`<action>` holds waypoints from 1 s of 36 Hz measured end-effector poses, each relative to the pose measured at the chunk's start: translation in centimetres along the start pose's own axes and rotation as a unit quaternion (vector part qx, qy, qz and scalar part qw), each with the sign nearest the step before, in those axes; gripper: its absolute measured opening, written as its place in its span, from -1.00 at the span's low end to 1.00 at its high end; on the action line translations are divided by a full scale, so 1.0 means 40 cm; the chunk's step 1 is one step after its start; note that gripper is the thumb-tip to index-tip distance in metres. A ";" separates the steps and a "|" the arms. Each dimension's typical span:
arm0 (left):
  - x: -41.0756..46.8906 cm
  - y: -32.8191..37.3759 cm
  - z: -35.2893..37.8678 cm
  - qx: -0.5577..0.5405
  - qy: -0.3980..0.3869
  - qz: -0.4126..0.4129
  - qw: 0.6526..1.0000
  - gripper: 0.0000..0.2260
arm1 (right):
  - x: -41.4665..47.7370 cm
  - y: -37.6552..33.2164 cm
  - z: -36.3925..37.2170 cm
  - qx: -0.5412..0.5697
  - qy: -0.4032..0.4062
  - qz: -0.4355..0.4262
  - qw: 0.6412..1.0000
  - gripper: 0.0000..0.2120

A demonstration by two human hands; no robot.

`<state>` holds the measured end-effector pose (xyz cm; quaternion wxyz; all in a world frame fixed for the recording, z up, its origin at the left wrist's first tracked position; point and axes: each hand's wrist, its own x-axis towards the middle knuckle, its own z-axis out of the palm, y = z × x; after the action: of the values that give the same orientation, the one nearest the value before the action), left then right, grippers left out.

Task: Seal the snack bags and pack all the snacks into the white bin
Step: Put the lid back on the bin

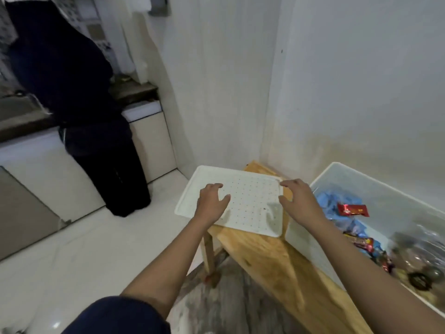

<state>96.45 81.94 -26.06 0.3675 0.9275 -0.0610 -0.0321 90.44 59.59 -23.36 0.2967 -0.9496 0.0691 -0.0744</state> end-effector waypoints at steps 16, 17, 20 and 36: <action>0.185 -0.435 -0.015 0.091 -0.087 -0.095 0.987 -0.34 | 0.067 0.074 0.378 0.014 -0.078 0.259 0.963 -0.33; 0.201 -0.452 -0.011 0.080 -0.089 -0.097 0.988 -0.34 | 0.070 0.081 0.392 0.016 -0.064 0.279 0.958 -0.29; 0.244 -0.481 -0.006 0.041 -0.104 -0.095 0.989 -0.42 | 0.078 0.092 0.425 0.022 -0.035 0.342 0.939 -0.16; 0.317 -0.526 -0.082 -0.054 -0.110 -0.221 0.968 -0.06 | 0.056 0.041 0.461 0.133 0.063 0.448 0.882 -0.27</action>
<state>111.22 97.62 -38.30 0.3920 0.8874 0.1074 -0.2176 95.87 68.08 -39.07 0.4165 -0.7625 0.4950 -0.0012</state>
